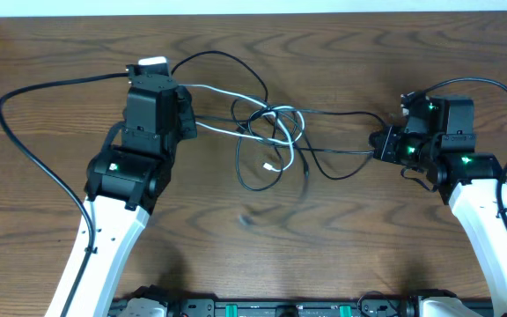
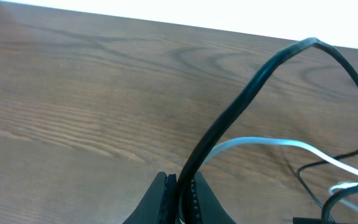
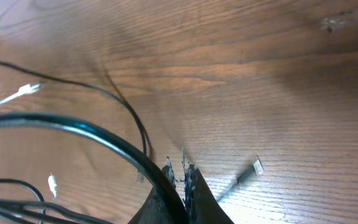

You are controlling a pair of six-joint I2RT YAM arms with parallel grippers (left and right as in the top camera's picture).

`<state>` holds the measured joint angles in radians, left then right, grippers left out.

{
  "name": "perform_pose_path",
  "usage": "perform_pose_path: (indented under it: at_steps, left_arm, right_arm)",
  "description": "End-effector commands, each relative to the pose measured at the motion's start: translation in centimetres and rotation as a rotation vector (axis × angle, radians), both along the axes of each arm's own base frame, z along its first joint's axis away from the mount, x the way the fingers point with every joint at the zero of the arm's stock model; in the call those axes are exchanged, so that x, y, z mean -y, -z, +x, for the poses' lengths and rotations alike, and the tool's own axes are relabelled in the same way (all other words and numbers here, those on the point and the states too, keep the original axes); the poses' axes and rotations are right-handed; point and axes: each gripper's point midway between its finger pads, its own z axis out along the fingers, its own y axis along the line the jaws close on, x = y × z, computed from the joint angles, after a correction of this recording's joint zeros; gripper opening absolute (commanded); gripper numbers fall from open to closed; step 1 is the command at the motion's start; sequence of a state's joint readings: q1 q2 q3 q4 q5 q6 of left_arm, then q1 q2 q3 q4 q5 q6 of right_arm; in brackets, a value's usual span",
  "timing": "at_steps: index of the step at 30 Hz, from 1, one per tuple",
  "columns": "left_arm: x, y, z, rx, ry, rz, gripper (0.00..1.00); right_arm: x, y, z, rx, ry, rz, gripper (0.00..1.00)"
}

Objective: Untangle cables

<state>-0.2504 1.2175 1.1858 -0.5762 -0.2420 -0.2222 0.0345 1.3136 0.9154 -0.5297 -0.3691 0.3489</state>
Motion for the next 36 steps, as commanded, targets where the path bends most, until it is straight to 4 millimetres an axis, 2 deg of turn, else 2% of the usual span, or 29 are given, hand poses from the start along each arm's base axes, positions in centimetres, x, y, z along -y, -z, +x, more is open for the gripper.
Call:
perform_pose_path:
  at_steps: [1, 3, 8, 11, 14, 17, 22, 29, 32, 36]
  left_arm:
    - [-1.5, -1.0, 0.1, 0.036, -0.082, -0.017, 0.08]
    - [-0.6, -0.9, 0.1, 0.03, -0.034, -0.046, 0.08]
    - [3.9, -1.2, 0.2, 0.029, 0.255, -0.095, 0.08]
    - [7.5, -2.2, -0.3, 0.061, 0.48, -0.143, 0.07]
    - [10.1, -3.2, -1.1, 0.096, 0.651, -0.191, 0.08]
    - [11.4, -3.9, -1.7, 0.113, 0.725, -0.239, 0.08]
    - [12.5, -4.4, -2.4, 0.123, 0.791, -0.284, 0.08]
    - [14.7, -5.8, -4.1, 0.148, 0.941, -0.378, 0.08]
    - [15.5, -6.7, -5.0, 0.165, 1.015, -0.42, 0.08]
    - [16.2, -7.5, -5.6, 0.189, 1.075, -0.449, 0.08]
  right_arm:
    - [1.9, -0.1, 0.6, 0.006, 0.088, -0.052, 0.01]
    - [1.5, -0.3, 0.7, 0.026, 0.058, -0.049, 0.03]
    - [-0.8, -1.6, 0.8, 0.112, -0.115, -0.003, 0.18]
    - [-1.9, -2.3, 0.8, 0.155, -0.193, 0.022, 0.34]
    - [-3.4, -3.0, 0.6, 0.206, -0.283, 0.031, 0.55]
    - [-4.7, -3.7, 0.5, 0.254, -0.356, 0.04, 0.63]
    - [-7.3, -4.8, 0.0, 0.346, -0.499, 0.049, 0.66]
    - [-10.4, -5.9, -0.6, 0.446, -0.627, 0.026, 0.84]
    - [-11.6, -6.3, -1.0, 0.489, -0.679, 0.016, 0.89]
    - [-13.1, -6.6, -1.6, 0.537, -0.747, -0.002, 0.9]
